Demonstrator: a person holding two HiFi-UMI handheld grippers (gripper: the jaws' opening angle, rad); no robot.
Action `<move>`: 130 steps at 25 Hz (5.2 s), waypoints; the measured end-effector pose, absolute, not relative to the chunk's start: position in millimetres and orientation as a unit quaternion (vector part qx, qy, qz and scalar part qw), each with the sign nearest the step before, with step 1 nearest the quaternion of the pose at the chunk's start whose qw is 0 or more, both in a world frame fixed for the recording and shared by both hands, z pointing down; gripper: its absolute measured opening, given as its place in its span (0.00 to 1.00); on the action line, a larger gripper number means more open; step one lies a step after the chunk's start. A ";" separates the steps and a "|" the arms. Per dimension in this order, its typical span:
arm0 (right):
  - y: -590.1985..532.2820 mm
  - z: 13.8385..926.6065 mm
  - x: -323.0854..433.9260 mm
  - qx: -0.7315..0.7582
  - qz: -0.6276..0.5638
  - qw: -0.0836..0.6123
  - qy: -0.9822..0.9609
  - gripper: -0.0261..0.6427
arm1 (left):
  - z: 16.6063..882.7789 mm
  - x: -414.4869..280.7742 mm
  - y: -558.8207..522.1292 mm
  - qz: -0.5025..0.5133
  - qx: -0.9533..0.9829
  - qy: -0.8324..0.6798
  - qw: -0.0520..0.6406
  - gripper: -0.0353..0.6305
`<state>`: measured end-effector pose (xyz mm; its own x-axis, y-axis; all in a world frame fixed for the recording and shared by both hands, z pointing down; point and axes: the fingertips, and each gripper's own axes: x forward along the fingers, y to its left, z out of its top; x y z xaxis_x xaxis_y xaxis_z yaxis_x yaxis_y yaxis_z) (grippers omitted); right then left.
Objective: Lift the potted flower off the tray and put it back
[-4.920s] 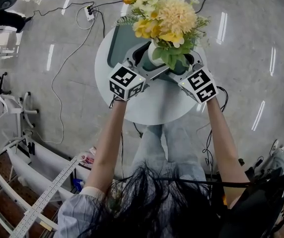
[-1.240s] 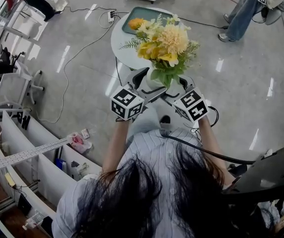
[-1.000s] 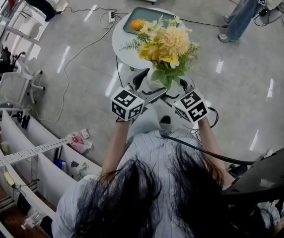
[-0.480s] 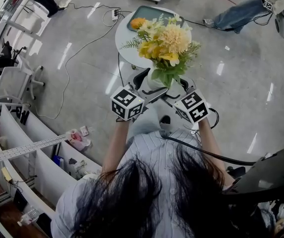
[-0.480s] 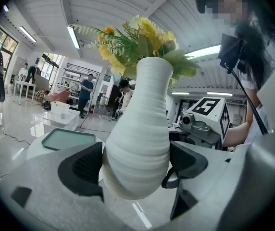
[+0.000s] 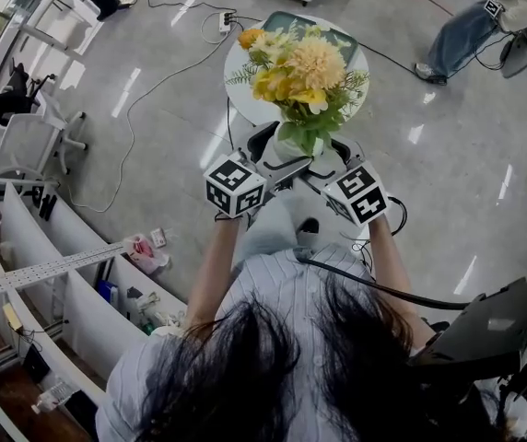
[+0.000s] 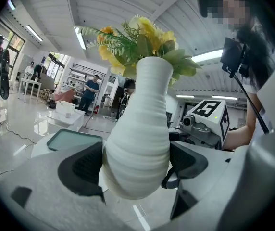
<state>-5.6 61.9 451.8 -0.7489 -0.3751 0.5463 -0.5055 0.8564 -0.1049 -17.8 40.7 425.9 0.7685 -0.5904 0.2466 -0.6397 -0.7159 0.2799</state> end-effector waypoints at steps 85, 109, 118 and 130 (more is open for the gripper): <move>-307.3 657.9 -72.0 0.284 0.159 0.338 -0.883 0.58 | 622.8 -114.2 -317.6 0.147 0.930 -0.289 0.174 0.69; -192.5 462.4 -41.0 0.326 0.134 0.167 -0.921 0.35 | 468.8 -109.1 -175.3 0.091 0.933 -0.322 0.131 0.67; -125.1 427.6 -30.9 0.323 0.127 0.139 -0.928 0.25 | 432.4 -107.6 -112.5 0.075 0.925 -0.352 0.123 0.45; -32.9 411.5 10.7 0.330 0.137 0.117 -0.927 0.22 | 413.8 -79.5 -26.8 0.054 0.911 -0.384 0.143 0.39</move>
<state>10.7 -32.9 411.5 -0.7550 -0.5792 0.3074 -0.6434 0.7450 -0.1763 -79.5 -26.8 413.8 0.6991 -0.6840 0.2082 -0.7149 -0.6641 0.2187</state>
